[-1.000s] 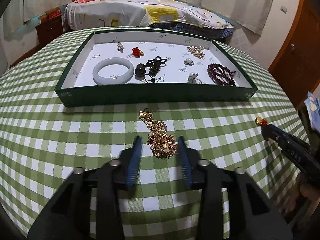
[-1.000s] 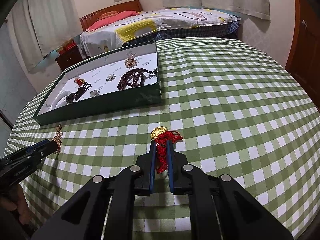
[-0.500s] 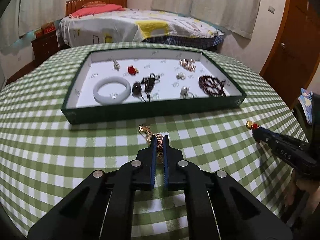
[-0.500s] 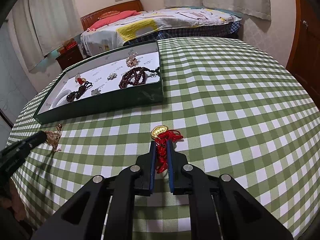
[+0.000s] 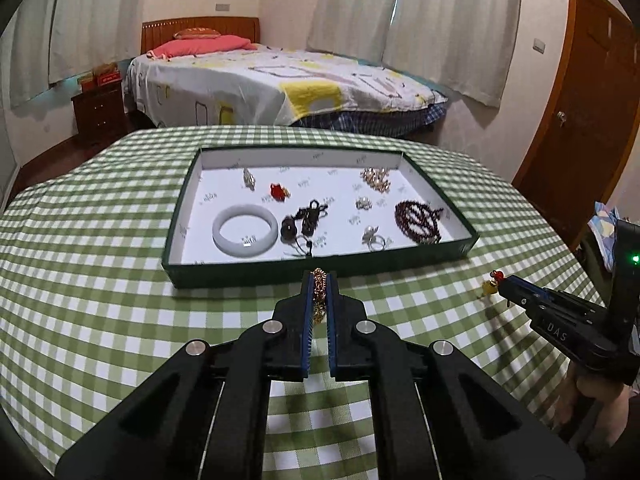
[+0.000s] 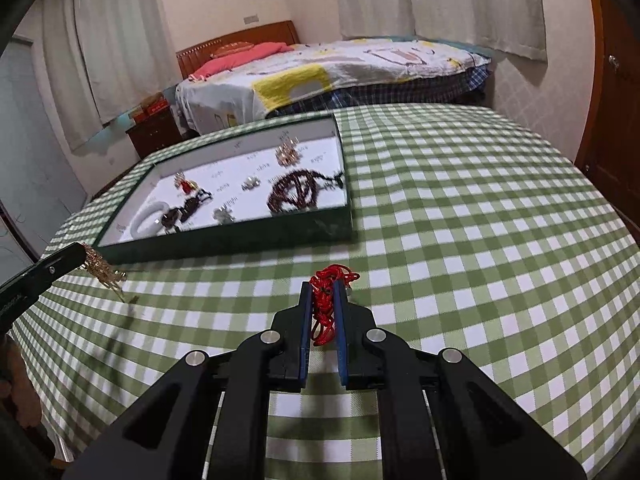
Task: Organize jewelry
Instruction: 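Lift both held pieces and carry them over the green box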
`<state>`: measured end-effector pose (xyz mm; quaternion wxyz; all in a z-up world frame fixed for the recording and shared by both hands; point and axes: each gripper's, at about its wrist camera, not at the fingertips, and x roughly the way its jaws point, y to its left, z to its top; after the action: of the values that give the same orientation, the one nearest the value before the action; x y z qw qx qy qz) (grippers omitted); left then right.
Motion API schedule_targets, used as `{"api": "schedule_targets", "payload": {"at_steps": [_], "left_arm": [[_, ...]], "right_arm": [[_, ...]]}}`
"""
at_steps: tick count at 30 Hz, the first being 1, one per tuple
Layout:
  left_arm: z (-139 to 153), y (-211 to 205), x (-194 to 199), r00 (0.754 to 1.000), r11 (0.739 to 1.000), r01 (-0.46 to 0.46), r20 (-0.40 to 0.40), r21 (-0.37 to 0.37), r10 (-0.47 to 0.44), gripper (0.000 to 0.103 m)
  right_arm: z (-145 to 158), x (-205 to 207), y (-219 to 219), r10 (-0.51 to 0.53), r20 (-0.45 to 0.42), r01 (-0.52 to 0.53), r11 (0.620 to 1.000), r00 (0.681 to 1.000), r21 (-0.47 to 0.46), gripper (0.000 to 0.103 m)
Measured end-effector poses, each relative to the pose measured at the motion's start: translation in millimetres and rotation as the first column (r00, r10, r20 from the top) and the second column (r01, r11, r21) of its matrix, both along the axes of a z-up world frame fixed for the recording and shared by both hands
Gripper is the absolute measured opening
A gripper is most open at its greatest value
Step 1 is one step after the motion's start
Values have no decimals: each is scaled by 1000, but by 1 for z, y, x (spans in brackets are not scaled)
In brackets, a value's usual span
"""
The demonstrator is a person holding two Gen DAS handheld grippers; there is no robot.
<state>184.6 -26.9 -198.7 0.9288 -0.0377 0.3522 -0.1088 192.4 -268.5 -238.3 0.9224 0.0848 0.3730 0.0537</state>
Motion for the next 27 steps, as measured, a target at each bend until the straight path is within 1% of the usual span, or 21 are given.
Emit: {"api": "schedule_targets", "payload": {"at_steps": [7, 14, 17, 23, 27], "left_arm": [[19, 3, -6, 999, 1000, 1, 44, -17, 0, 6], [51, 3, -11, 991, 999, 21, 129, -30, -17, 6], [66, 1, -10, 985, 999, 33, 173, -30, -27, 6], [90, -1, 3, 969, 998, 50, 243, -27, -42, 6], [98, -3, 25, 963, 998, 52, 268, -29, -43, 6]], "right_arm": [[22, -5, 4, 13, 51, -14, 1000, 999, 20, 11], [58, -5, 12, 34, 132, -40, 998, 991, 39, 11], [73, -1, 18, 49, 170, -54, 998, 984, 28, 11], [101, 15, 36, 91, 249, -98, 995, 964, 16, 11], [116, 38, 47, 121, 289, -133, 991, 950, 21, 11]]}}
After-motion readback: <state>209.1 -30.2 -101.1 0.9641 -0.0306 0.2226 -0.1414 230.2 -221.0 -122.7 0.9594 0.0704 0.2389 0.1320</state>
